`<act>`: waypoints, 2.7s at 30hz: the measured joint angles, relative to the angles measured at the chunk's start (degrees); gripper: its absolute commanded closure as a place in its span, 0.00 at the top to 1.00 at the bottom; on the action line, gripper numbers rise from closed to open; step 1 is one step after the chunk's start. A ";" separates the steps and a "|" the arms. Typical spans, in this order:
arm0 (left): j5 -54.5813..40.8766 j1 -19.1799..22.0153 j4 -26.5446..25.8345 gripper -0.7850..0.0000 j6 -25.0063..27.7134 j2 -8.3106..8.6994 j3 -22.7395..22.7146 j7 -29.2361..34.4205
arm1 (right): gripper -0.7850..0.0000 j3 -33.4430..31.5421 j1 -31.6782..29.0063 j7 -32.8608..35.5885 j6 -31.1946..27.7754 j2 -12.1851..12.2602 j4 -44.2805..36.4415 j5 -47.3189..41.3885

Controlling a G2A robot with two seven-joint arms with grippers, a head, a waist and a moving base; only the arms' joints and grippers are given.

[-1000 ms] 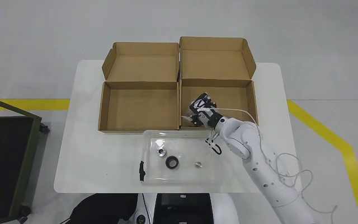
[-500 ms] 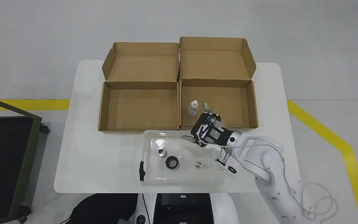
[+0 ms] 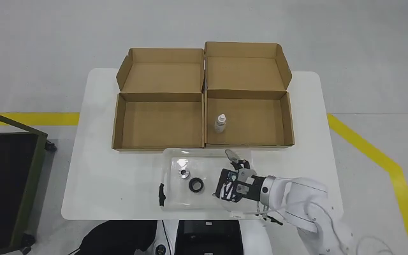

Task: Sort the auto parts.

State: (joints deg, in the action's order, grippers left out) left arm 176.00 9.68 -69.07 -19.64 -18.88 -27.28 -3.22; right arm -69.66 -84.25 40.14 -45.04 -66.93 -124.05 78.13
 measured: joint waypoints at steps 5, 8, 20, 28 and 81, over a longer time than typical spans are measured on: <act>0.00 0.00 0.00 1.00 0.00 0.00 0.00 0.00 | 1.00 -0.50 -1.00 1.33 -1.11 0.54 0.32 1.13; 0.00 0.00 0.00 1.00 0.00 0.00 0.00 0.00 | 1.00 -0.80 -1.37 2.08 -1.27 0.82 0.42 1.91; 0.00 0.00 0.00 1.00 0.00 0.00 0.00 0.00 | 0.76 1.09 -0.09 5.21 -1.78 1.48 2.37 4.06; 0.00 0.00 0.00 1.00 0.00 0.00 0.00 0.00 | 0.65 3.36 1.93 7.94 -3.15 1.72 4.71 3.71; 0.00 0.00 0.00 1.00 0.00 0.00 0.00 0.00 | 0.00 5.82 7.42 -17.61 4.77 3.41 0.71 -5.57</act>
State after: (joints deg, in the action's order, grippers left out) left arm 176.00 9.68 -69.07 -19.64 -18.88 -27.28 -3.22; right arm -63.84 -76.83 22.53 -40.27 -63.53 -123.35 72.57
